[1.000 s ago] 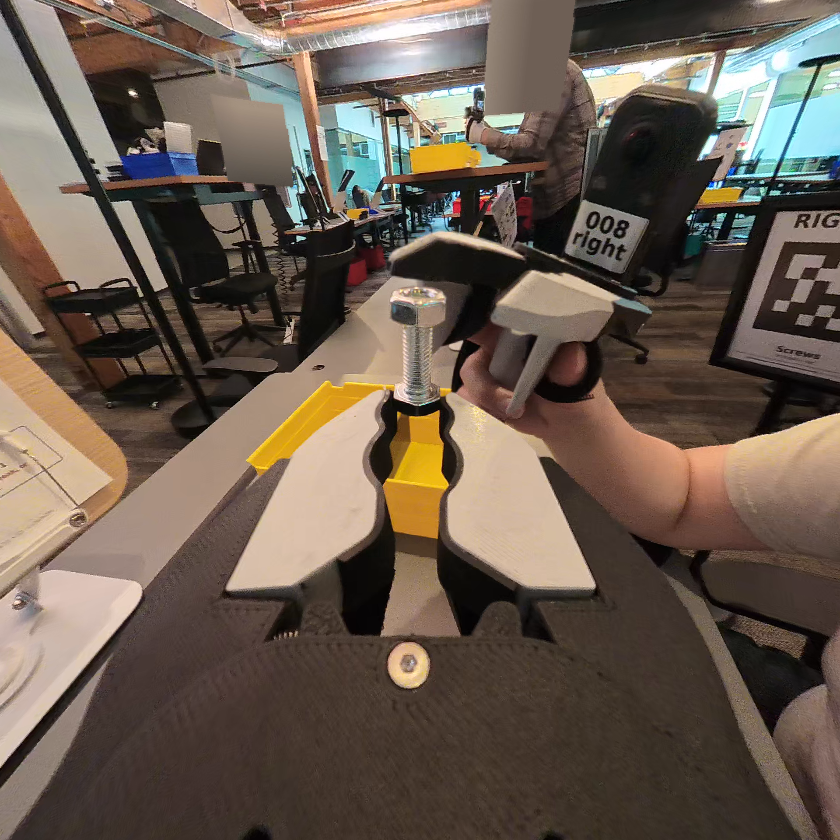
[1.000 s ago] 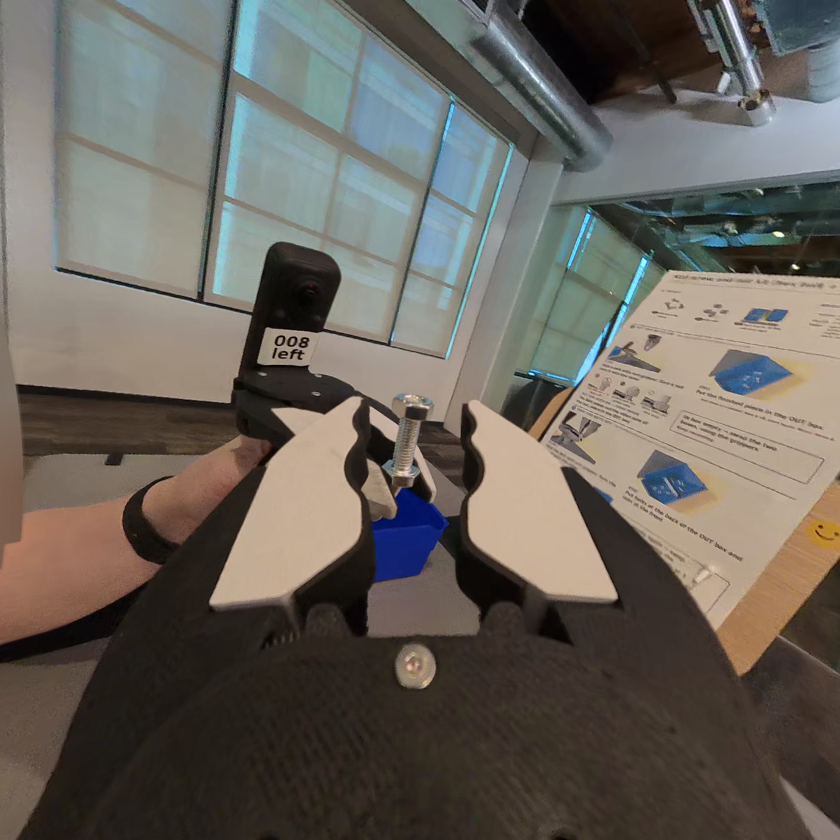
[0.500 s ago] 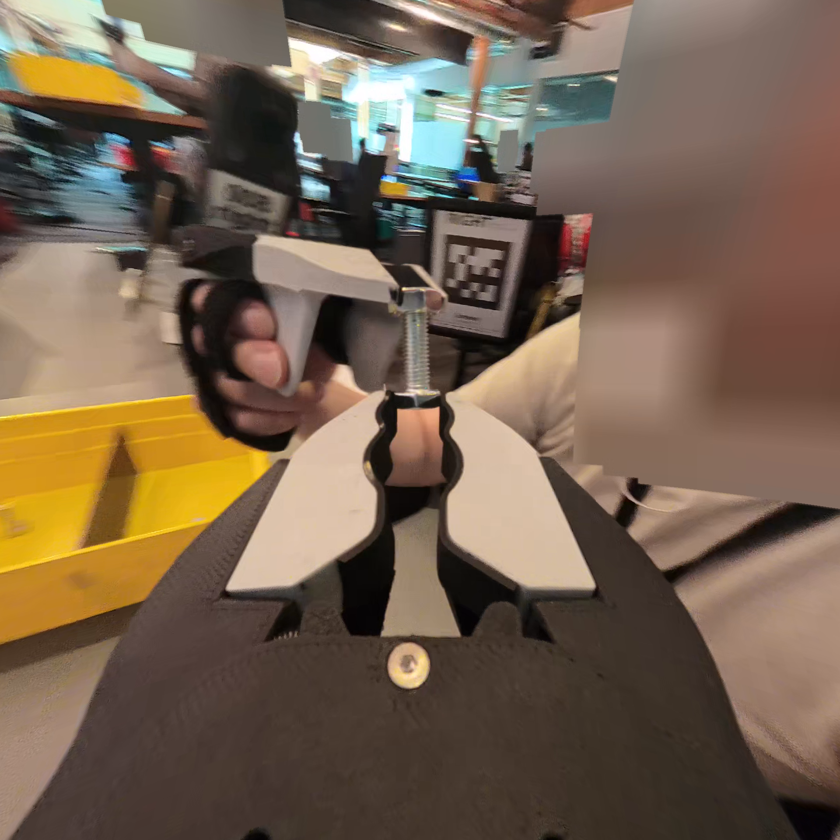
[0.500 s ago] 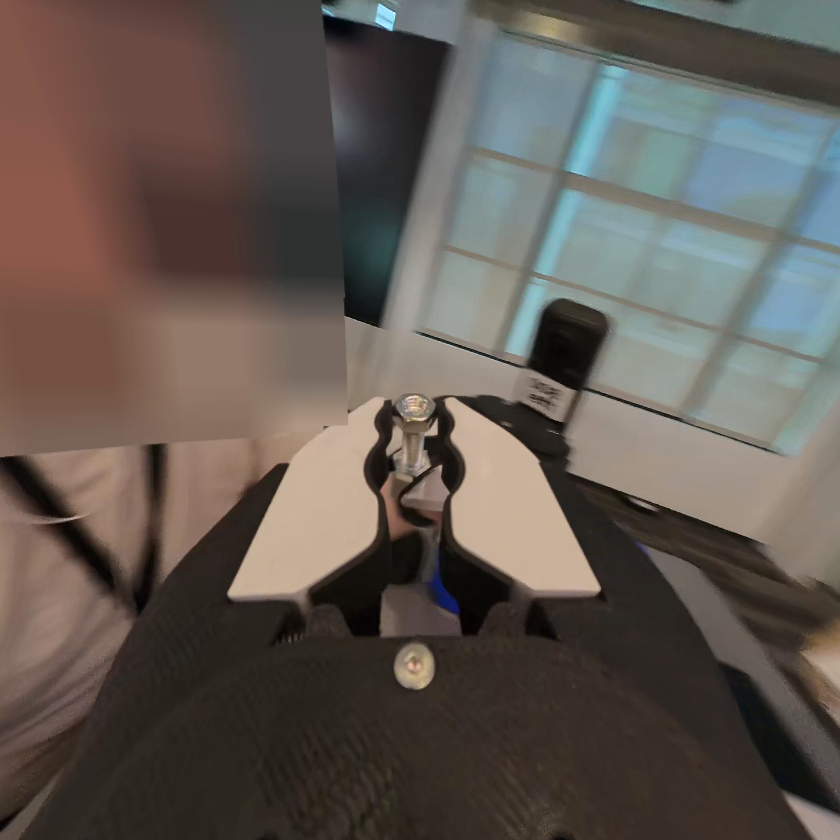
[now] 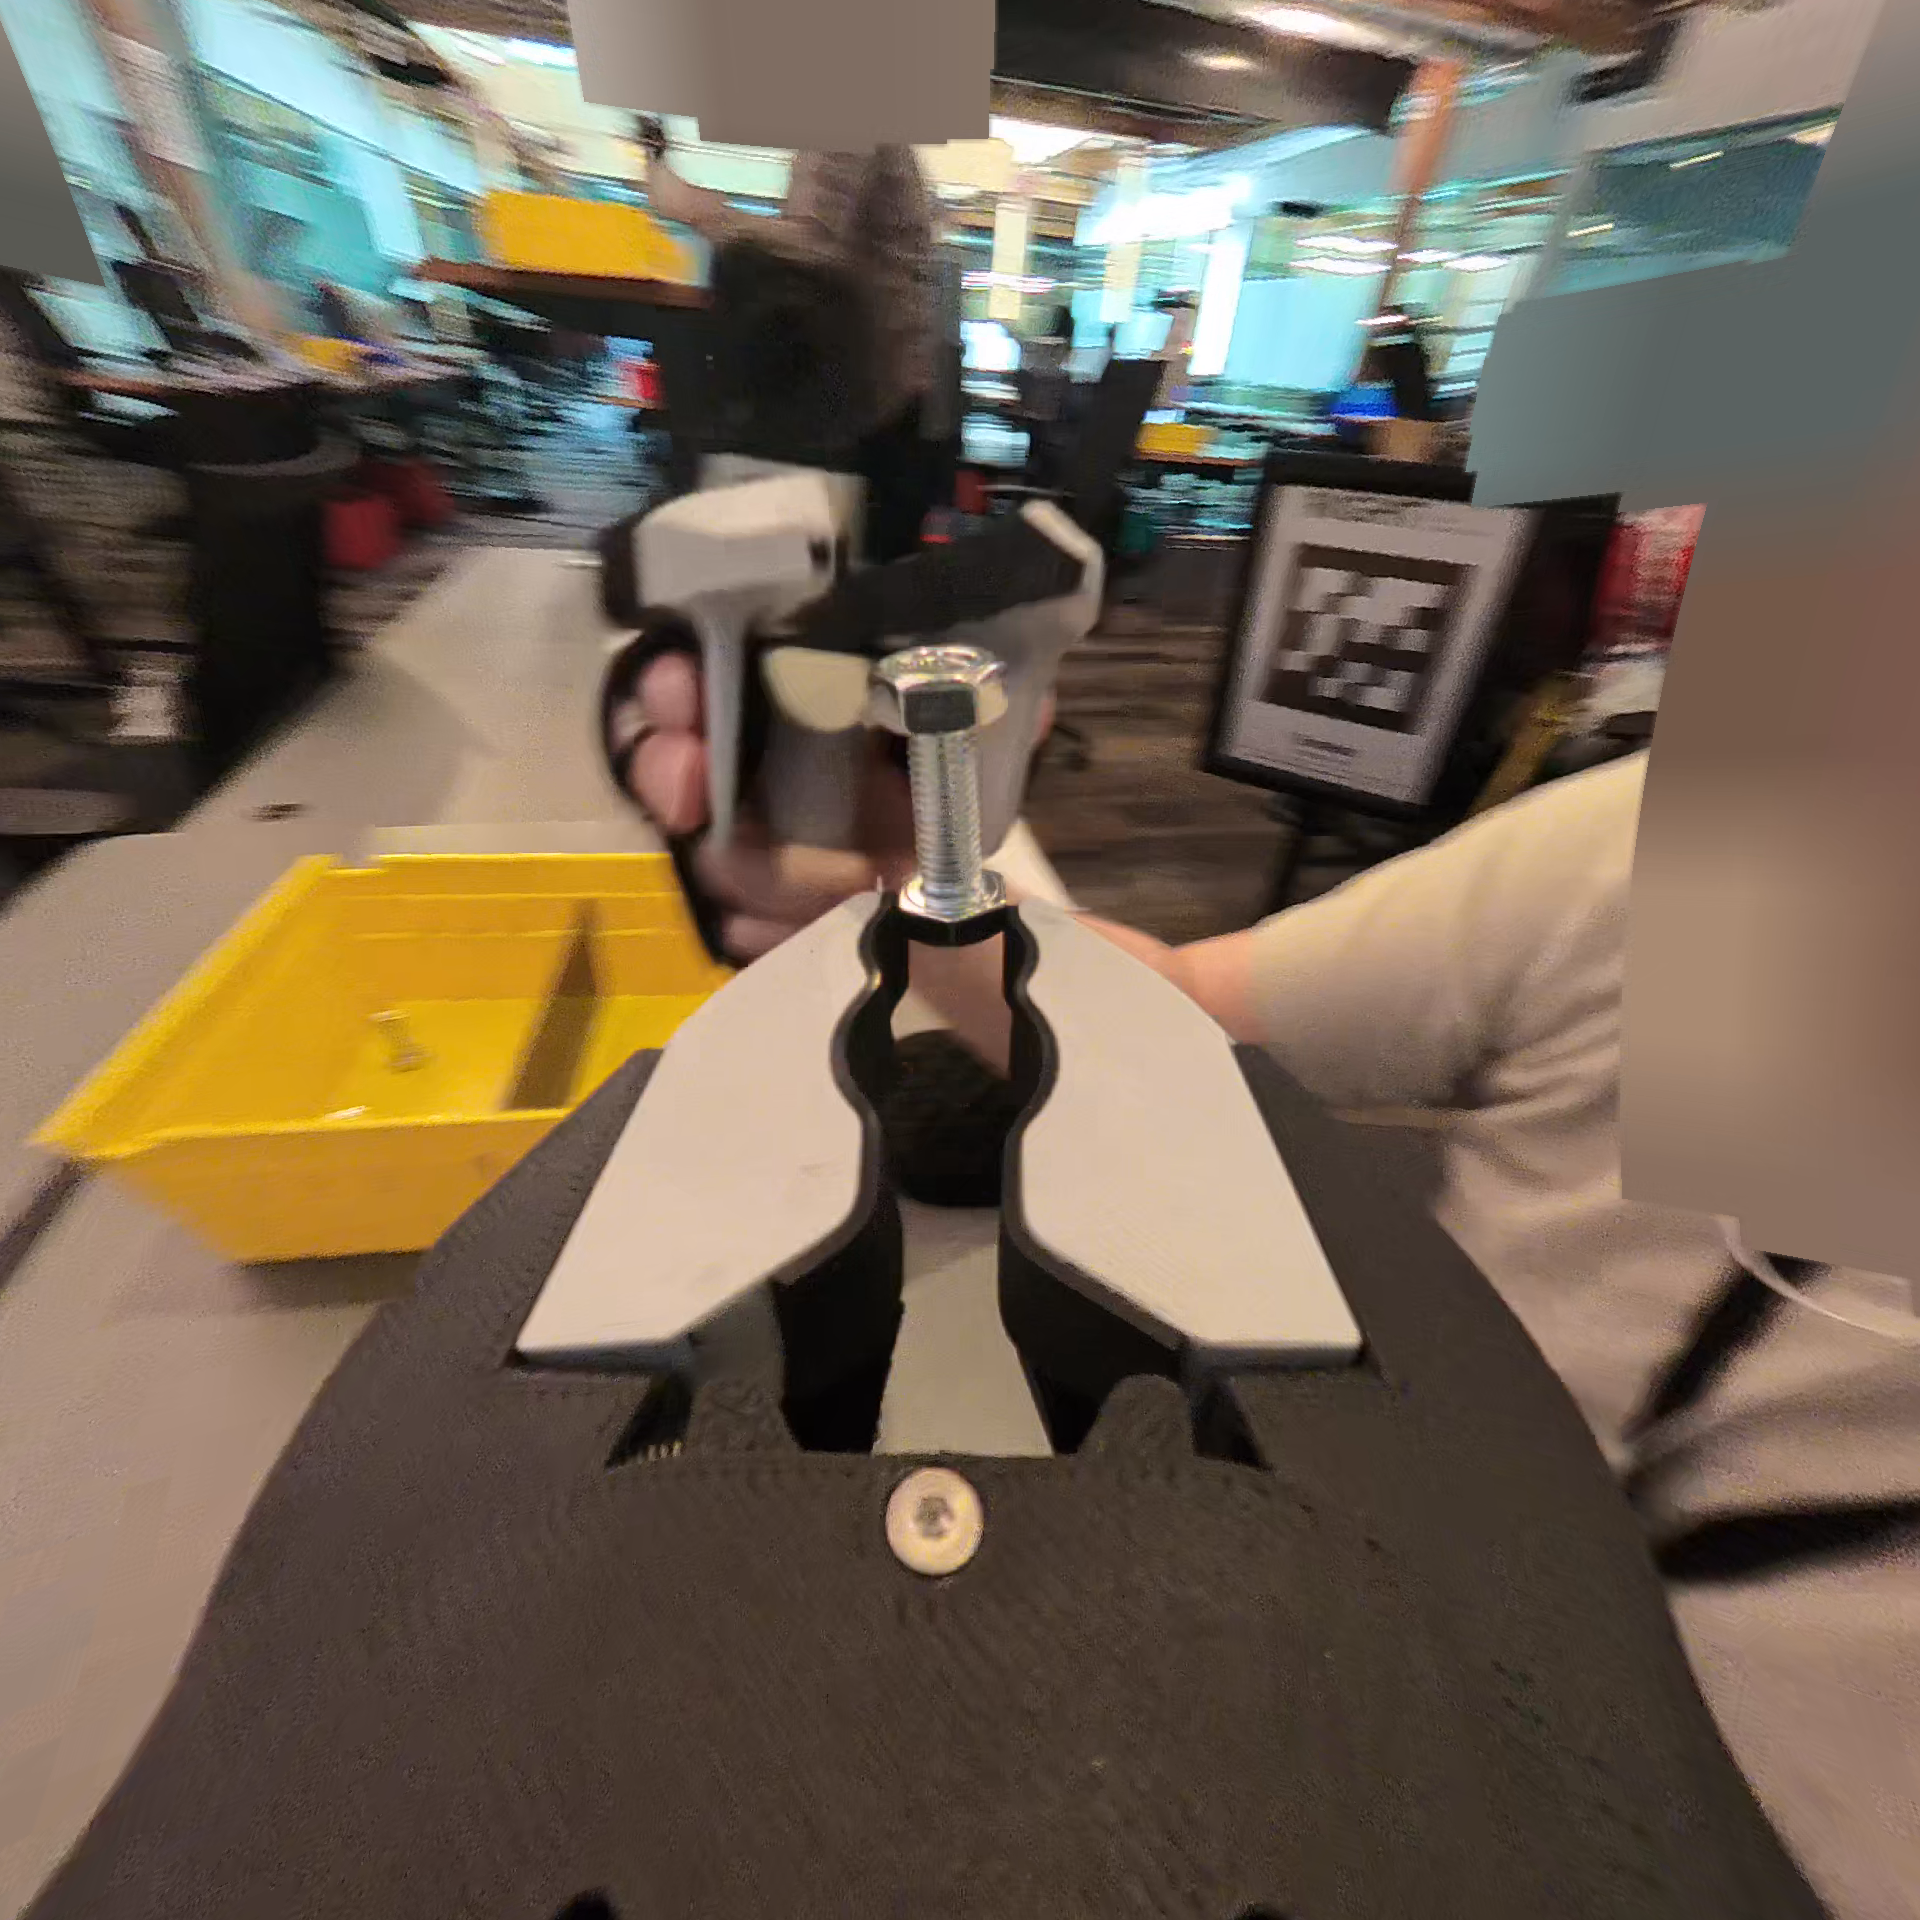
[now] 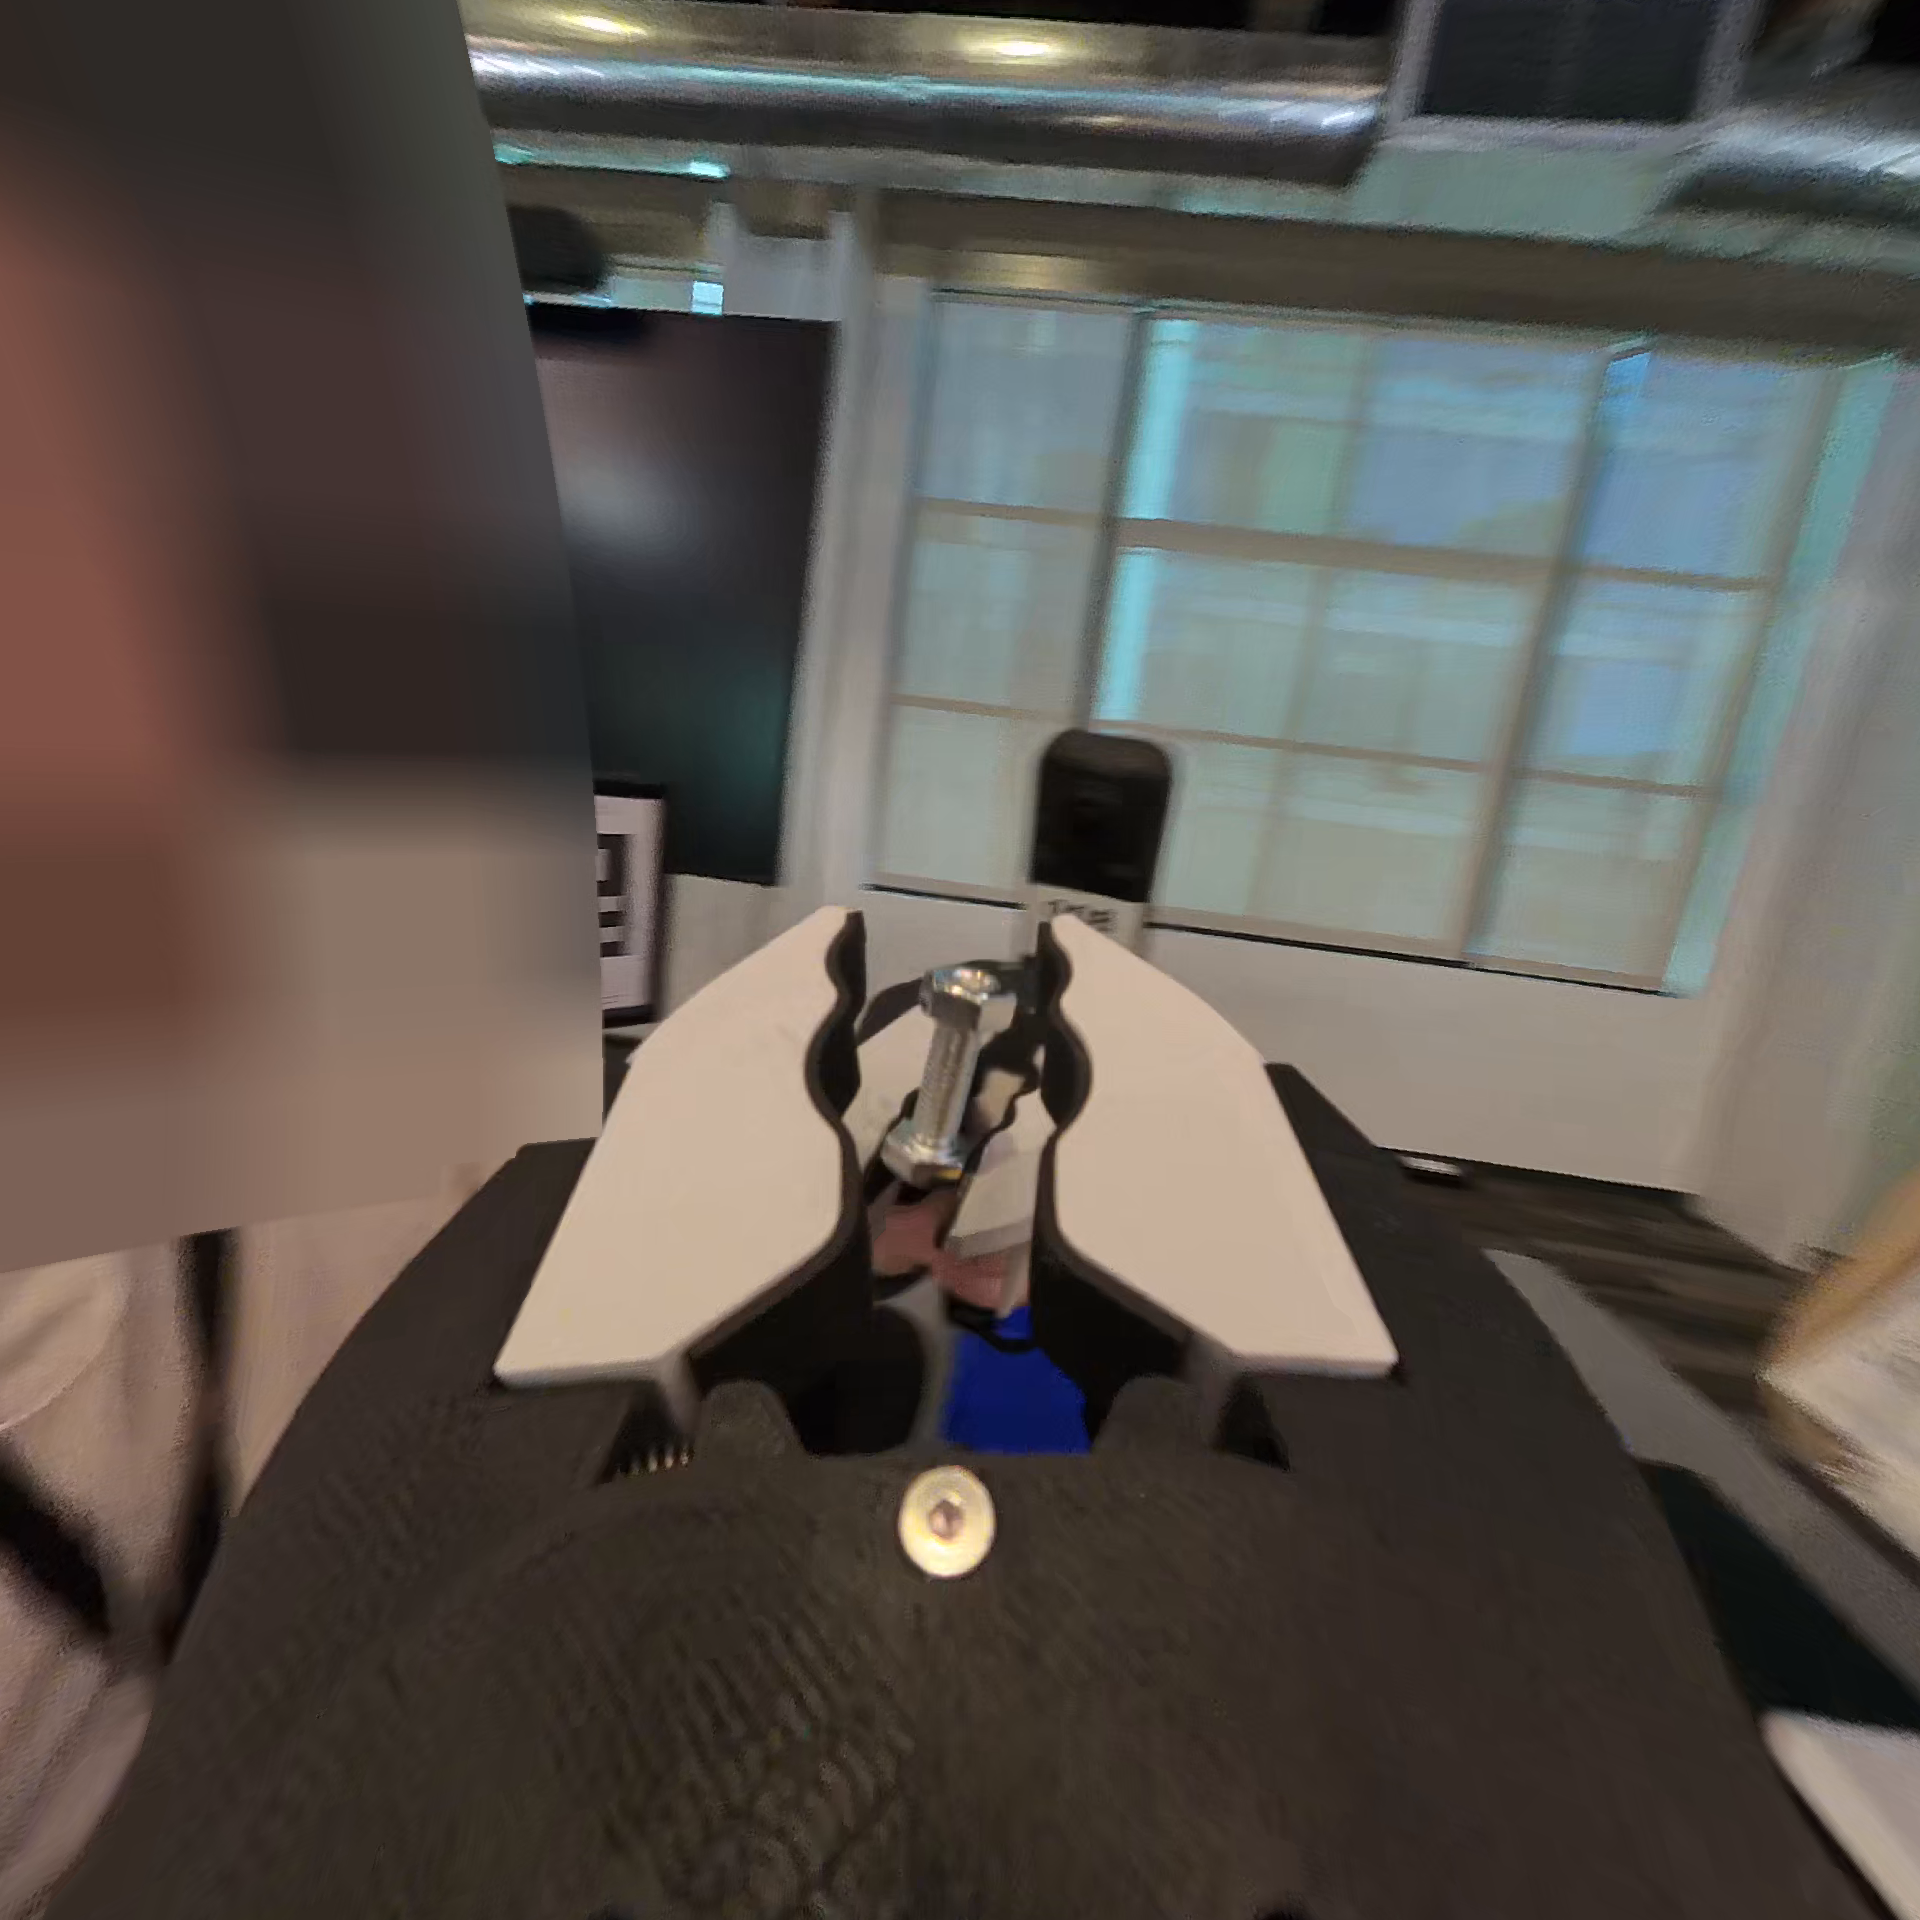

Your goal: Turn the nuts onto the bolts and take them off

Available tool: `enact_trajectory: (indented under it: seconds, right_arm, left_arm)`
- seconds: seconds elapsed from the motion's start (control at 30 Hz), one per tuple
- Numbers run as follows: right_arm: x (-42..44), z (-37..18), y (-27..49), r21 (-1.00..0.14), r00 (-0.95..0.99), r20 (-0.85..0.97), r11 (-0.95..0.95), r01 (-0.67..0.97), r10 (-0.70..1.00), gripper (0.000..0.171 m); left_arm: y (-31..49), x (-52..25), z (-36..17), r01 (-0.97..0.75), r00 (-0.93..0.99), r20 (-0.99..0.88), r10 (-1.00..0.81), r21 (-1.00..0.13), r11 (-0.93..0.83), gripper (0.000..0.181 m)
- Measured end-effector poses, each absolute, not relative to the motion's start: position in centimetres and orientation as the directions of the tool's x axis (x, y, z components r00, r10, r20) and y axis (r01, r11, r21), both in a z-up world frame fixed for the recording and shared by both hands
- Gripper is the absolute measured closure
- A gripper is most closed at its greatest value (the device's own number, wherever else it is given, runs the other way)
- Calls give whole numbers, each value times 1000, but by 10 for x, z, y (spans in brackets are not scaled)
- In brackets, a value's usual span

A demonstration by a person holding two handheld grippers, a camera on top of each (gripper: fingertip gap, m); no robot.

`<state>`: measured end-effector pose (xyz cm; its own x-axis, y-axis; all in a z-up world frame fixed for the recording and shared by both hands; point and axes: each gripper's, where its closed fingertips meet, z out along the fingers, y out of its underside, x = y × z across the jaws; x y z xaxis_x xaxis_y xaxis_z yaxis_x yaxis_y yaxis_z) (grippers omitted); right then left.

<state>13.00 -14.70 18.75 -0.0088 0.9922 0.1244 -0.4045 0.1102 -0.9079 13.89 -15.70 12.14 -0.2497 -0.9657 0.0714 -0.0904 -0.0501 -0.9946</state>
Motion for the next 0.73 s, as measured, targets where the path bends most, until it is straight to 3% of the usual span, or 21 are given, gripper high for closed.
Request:
enact_trajectory:
  seconds: [0.03,0.17,0.27,0.4,0.47,0.57,0.73]
  right_arm:
    - [135,192,-138,-904,104,131,162,-395,986,140]
    - [140,194,-113,-917,459,194,327,-229,867,139]
    - [125,184,-105,-936,546,216,331,-120,809,135]
    - [113,173,-98,-955,561,175,279,-105,809,138]
    - [112,170,-99,-962,527,157,251,-111,835,152]
    - [109,173,-112,-961,408,147,227,-155,901,152]
    - [117,178,-172,-955,-137,135,93,-280,981,153]
  left_arm:
    - [-144,139,121,-89,-156,34,-987,-996,-20,164]
    - [-104,132,126,-41,138,-59,-989,-998,54,164]
    - [-93,128,126,-66,245,-124,-962,-992,111,164]
    - [-96,131,124,-94,249,-165,-954,-985,146,164]
    - [-98,133,123,-100,241,-172,-955,-983,152,164]
    - [-112,135,126,-75,141,-143,-980,-988,134,164]
    - [-179,130,134,-47,-385,77,-920,-997,-64,164]
